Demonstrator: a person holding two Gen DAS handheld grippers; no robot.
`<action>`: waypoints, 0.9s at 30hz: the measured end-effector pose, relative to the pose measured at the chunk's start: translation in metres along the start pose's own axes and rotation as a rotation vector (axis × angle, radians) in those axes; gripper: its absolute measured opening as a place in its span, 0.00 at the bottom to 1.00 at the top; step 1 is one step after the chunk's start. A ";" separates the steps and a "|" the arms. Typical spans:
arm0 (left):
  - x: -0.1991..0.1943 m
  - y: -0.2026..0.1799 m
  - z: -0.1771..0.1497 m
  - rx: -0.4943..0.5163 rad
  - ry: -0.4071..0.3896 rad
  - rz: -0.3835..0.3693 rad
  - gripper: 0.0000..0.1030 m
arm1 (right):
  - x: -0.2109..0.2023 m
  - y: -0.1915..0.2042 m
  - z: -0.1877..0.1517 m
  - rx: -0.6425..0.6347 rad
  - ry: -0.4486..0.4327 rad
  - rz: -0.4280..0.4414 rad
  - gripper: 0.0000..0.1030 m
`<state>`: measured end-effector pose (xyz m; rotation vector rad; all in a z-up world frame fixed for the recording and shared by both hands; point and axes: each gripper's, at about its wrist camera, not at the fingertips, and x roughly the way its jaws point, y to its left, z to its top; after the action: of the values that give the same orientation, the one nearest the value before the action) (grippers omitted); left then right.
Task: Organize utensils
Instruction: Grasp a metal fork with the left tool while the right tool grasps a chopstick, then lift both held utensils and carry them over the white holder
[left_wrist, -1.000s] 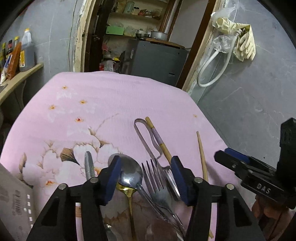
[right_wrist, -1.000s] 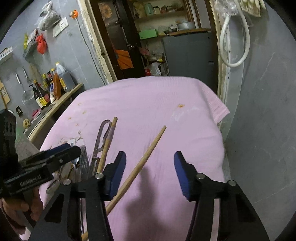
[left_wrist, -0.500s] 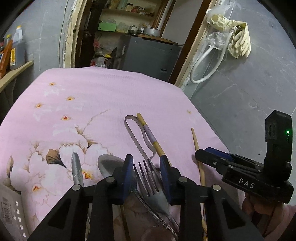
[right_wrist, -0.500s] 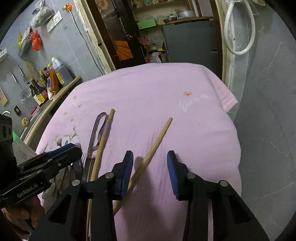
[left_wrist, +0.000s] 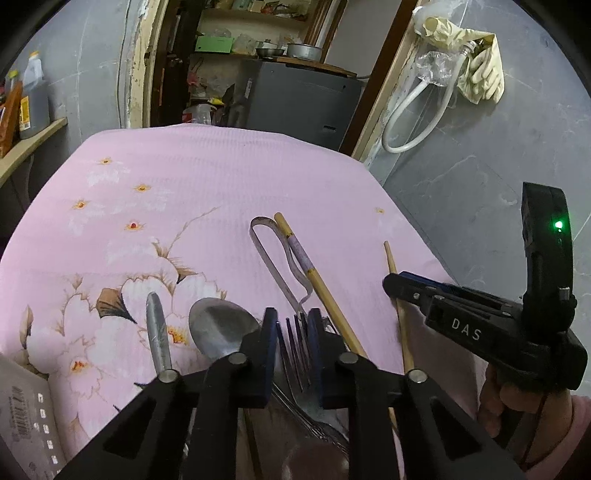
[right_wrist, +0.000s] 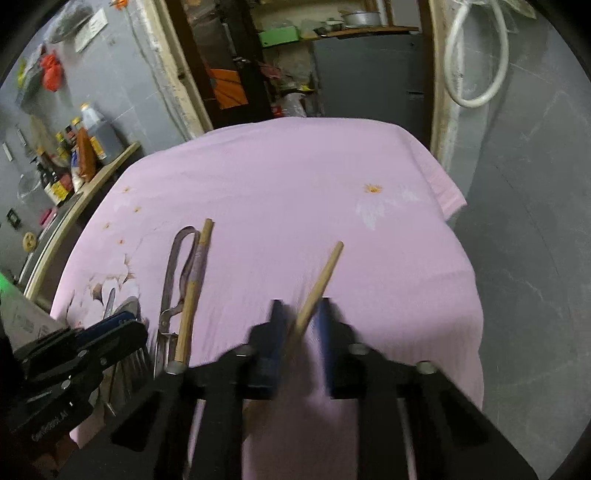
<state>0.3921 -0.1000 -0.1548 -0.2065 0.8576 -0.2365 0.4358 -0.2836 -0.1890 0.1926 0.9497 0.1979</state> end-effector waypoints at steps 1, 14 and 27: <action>-0.002 0.000 0.000 -0.002 0.001 0.000 0.07 | 0.000 -0.001 0.000 0.013 0.005 0.006 0.11; -0.061 -0.006 0.007 0.015 -0.067 0.012 0.03 | -0.052 -0.025 -0.011 0.259 -0.060 0.231 0.05; -0.156 -0.022 0.028 0.120 -0.244 0.093 0.03 | -0.165 0.025 -0.021 0.081 -0.302 0.224 0.05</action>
<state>0.3127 -0.0740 -0.0186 -0.0808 0.6074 -0.1712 0.3229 -0.2993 -0.0648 0.3928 0.6347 0.3268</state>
